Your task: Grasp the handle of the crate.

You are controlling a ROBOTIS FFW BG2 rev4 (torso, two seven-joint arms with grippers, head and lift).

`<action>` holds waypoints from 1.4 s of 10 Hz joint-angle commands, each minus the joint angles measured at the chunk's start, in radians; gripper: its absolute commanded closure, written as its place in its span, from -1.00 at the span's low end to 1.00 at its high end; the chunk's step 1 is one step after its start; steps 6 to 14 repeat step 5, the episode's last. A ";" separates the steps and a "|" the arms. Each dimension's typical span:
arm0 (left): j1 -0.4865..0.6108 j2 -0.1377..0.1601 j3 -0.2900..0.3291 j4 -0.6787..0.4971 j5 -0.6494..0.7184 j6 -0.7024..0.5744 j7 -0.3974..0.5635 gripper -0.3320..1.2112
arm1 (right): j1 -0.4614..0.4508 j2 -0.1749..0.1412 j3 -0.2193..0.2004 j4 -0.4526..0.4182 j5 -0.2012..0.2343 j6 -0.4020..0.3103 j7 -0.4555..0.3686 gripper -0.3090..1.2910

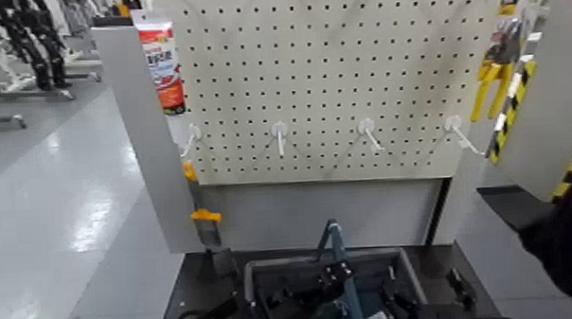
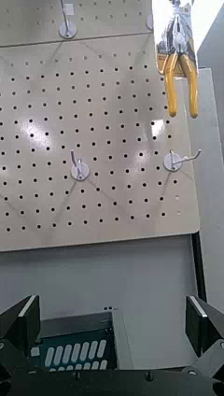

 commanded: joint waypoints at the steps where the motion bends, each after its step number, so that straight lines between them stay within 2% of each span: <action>1: 0.001 0.002 -0.001 -0.005 0.004 0.000 0.000 0.98 | 0.000 -0.001 -0.002 -0.004 0.002 0.010 0.005 -0.45; 3: -0.002 0.003 -0.005 -0.003 0.005 0.000 0.000 0.98 | 0.000 -0.001 -0.007 -0.006 0.004 0.013 0.018 -0.45; 5: -0.005 0.005 -0.010 -0.001 0.008 0.000 0.000 0.98 | 0.000 0.002 -0.013 -0.015 0.024 0.029 0.026 -0.45; 14: -0.005 0.005 -0.010 -0.001 0.008 0.000 0.000 0.98 | 0.000 0.002 -0.013 -0.015 0.024 0.029 0.026 -0.45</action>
